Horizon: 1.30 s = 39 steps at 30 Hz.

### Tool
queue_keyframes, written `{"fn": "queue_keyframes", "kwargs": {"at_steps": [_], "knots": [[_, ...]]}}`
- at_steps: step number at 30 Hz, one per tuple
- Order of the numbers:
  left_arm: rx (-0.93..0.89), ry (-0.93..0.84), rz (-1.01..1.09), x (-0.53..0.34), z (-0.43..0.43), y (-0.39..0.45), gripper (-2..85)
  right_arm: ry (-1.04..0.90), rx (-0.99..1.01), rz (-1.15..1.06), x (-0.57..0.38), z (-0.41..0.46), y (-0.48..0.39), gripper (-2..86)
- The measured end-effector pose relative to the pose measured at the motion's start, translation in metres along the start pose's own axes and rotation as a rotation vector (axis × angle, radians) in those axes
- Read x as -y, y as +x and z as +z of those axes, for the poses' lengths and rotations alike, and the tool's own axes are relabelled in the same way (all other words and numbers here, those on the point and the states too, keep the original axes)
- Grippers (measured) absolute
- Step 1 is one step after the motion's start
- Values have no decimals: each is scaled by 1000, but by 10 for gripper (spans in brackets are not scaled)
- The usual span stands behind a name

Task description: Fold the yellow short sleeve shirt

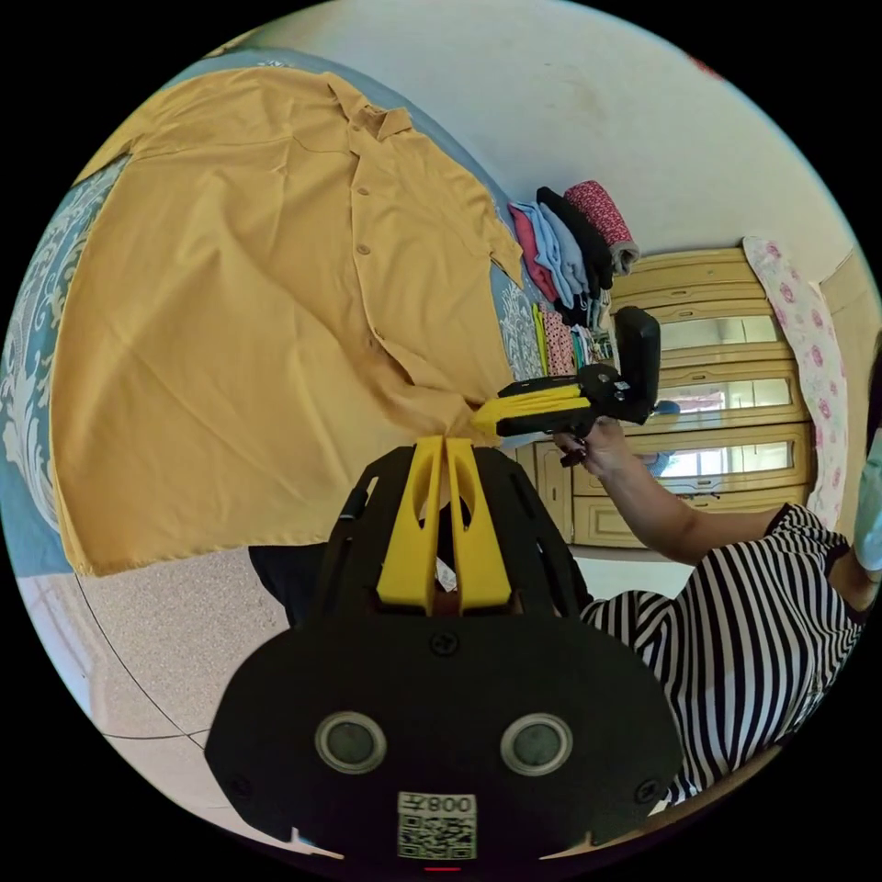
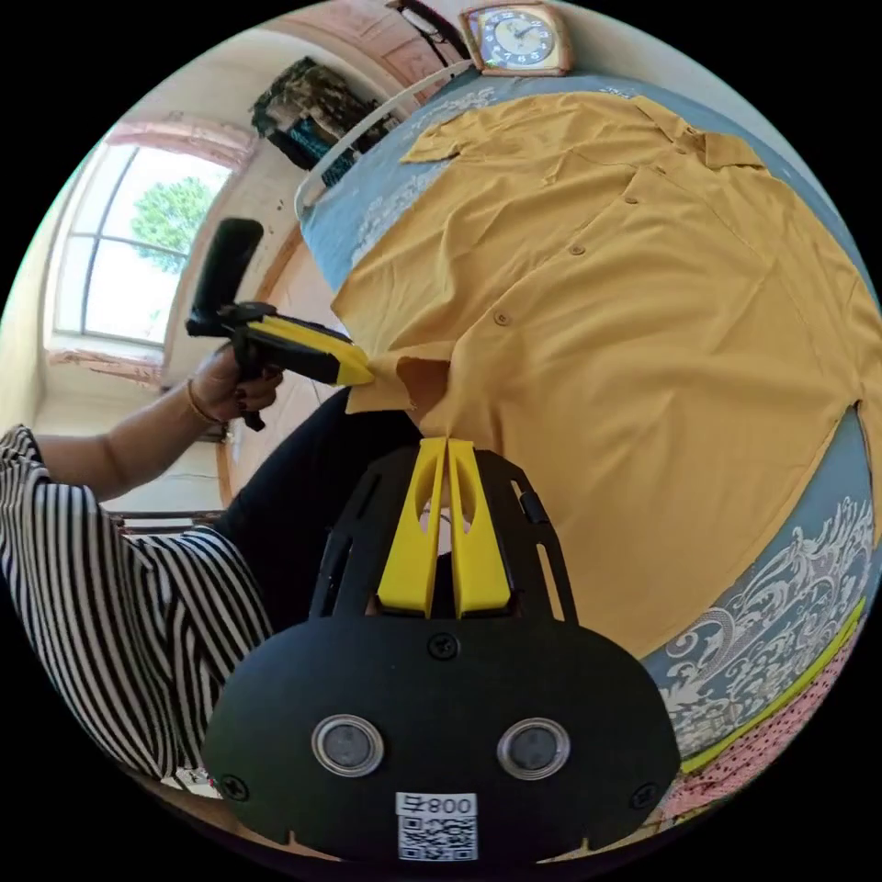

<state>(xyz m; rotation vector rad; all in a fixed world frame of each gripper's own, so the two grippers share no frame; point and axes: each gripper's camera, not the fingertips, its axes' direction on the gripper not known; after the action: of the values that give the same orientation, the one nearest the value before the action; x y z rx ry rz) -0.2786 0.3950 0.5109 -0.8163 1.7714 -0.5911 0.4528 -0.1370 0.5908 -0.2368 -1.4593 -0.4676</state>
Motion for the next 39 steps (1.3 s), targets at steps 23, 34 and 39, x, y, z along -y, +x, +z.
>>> {"fn": "queue_keyframes", "kwargs": {"at_steps": [23, 34, 39], "knots": [[95, -43, 21, 54, 62, 46, 59, -115, 190, 113, 47, -31, -31, 5], [146, -53, -4, 134, 128, 55, 26, 195, 316, 281, 35, -111, -33, 54], [95, 60, 124, 174, 123, 86, 26, 497, 216, 437, 2, -189, 6, 71]]}}
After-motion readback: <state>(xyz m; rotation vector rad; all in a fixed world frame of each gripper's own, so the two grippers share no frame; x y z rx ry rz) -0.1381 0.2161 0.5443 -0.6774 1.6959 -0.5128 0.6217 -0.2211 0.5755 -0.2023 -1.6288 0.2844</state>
